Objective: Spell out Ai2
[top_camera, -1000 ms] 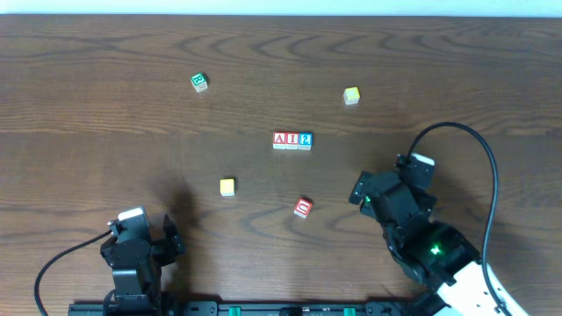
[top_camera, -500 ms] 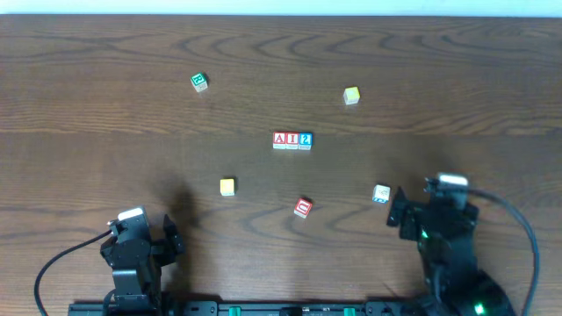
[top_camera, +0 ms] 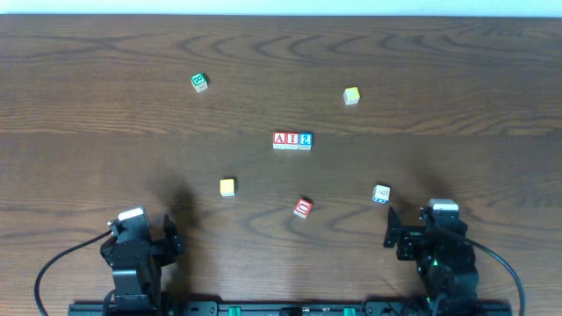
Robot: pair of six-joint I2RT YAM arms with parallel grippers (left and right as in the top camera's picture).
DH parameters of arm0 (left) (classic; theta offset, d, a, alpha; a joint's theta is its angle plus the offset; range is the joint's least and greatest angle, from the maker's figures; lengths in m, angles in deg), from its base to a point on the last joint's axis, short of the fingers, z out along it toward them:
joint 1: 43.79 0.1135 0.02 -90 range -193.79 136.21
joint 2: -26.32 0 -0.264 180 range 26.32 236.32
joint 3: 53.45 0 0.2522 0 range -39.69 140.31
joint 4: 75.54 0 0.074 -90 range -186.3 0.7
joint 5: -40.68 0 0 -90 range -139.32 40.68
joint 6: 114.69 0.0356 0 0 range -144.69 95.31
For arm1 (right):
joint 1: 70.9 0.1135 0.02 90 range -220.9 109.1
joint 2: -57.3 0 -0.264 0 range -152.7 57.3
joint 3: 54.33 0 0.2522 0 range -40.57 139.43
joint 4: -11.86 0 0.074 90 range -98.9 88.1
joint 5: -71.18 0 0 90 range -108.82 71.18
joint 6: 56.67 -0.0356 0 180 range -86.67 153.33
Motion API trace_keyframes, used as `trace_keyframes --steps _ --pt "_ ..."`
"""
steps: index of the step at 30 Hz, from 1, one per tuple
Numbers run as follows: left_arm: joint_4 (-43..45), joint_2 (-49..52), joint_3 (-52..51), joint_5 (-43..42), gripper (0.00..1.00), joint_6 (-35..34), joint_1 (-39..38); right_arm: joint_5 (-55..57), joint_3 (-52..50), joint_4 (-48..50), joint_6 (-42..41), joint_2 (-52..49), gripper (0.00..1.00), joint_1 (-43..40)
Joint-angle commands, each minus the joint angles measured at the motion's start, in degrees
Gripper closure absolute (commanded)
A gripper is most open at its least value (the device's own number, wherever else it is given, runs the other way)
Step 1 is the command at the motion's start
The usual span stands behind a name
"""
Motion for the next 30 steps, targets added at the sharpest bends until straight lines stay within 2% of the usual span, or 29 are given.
trace_keyframes --steps 1,30 --pt "-1.03 -0.37 -0.92 0.15 0.05 0.83 0.35 -1.51 -0.61 -0.52 1.14 1.73 0.01 -0.42" --pt "-1.03 -0.37 -0.92 0.15 0.05 0.83 0.35 -2.80 -2.38 -2.89 1.14 1.70 0.01 -0.35"
